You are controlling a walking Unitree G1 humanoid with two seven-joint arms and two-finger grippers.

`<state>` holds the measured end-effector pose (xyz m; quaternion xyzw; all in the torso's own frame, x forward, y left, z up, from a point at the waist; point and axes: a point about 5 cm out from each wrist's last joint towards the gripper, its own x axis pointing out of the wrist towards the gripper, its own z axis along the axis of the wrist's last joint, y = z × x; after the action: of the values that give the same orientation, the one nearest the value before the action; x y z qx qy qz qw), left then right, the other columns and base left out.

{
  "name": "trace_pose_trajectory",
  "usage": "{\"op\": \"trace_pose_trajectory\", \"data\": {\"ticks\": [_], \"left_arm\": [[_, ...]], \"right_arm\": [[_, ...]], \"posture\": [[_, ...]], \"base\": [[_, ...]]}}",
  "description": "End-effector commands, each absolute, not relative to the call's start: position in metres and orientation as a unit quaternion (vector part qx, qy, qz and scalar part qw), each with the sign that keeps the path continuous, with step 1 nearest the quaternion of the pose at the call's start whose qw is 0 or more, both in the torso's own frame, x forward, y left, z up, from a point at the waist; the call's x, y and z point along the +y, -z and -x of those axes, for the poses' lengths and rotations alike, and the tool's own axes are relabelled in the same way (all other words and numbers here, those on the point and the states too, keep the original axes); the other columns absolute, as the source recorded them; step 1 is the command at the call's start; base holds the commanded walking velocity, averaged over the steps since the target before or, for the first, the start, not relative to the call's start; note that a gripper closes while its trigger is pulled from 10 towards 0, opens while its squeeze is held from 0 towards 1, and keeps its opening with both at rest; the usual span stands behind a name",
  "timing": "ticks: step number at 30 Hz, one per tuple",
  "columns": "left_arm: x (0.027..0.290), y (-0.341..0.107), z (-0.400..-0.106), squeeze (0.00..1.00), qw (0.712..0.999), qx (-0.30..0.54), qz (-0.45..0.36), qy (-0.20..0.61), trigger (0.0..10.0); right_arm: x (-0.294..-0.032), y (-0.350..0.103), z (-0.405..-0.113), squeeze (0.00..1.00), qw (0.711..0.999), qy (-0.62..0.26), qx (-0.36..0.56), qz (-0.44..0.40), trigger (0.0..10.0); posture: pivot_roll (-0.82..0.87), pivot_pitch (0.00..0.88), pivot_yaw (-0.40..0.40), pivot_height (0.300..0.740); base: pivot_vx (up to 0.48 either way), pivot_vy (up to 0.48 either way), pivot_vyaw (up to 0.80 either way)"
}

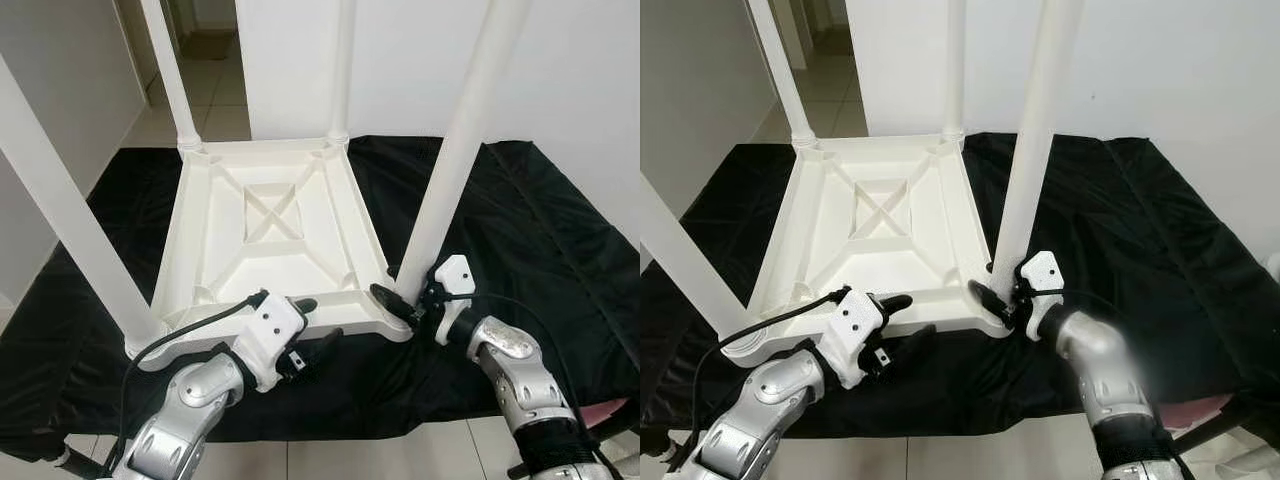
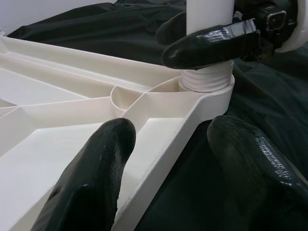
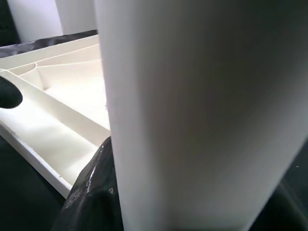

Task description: Building children table

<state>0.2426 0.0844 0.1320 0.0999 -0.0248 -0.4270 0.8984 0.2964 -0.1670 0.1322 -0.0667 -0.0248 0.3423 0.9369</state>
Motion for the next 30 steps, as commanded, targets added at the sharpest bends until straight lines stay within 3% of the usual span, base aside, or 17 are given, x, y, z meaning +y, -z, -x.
{"op": "trace_pose_trajectory", "data": {"ticks": [1, 18, 22, 30], "left_arm": [[0.084, -0.131, -0.242, 0.00, 0.890, -0.023, -0.106, 0.444, 10.0], [0.084, -0.130, -0.244, 0.00, 0.890, -0.022, -0.101, 0.445, 10.0], [0.084, -0.131, -0.244, 0.00, 0.890, -0.022, -0.099, 0.445, 10.0], [0.082, -0.131, -0.244, 0.00, 0.886, -0.022, -0.097, 0.453, 10.0]], "right_arm": [[-0.162, -0.129, -0.295, 0.00, 0.945, -0.323, -0.015, 0.053, 10.0], [-0.126, -0.126, -0.267, 0.00, 0.997, -0.069, 0.004, -0.018, 10.0], [-0.113, -0.130, -0.263, 0.00, 0.998, -0.051, 0.006, -0.037, 10.0], [-0.117, -0.131, -0.262, 0.00, 0.997, -0.057, 0.011, -0.052, 10.0]], "posture": [[-0.03, 0.029, 0.015, 0.740], [-0.05, 0.032, 0.026, 0.740], [-0.05, 0.034, 0.032, 0.740], [-0.06, 0.038, 0.044, 0.740]], "base": [[0.000, 0.000, 0.00], [0.000, 0.000, 0.00], [0.000, 0.000, 0.00], [0.000, 0.000, 0.00]]}}
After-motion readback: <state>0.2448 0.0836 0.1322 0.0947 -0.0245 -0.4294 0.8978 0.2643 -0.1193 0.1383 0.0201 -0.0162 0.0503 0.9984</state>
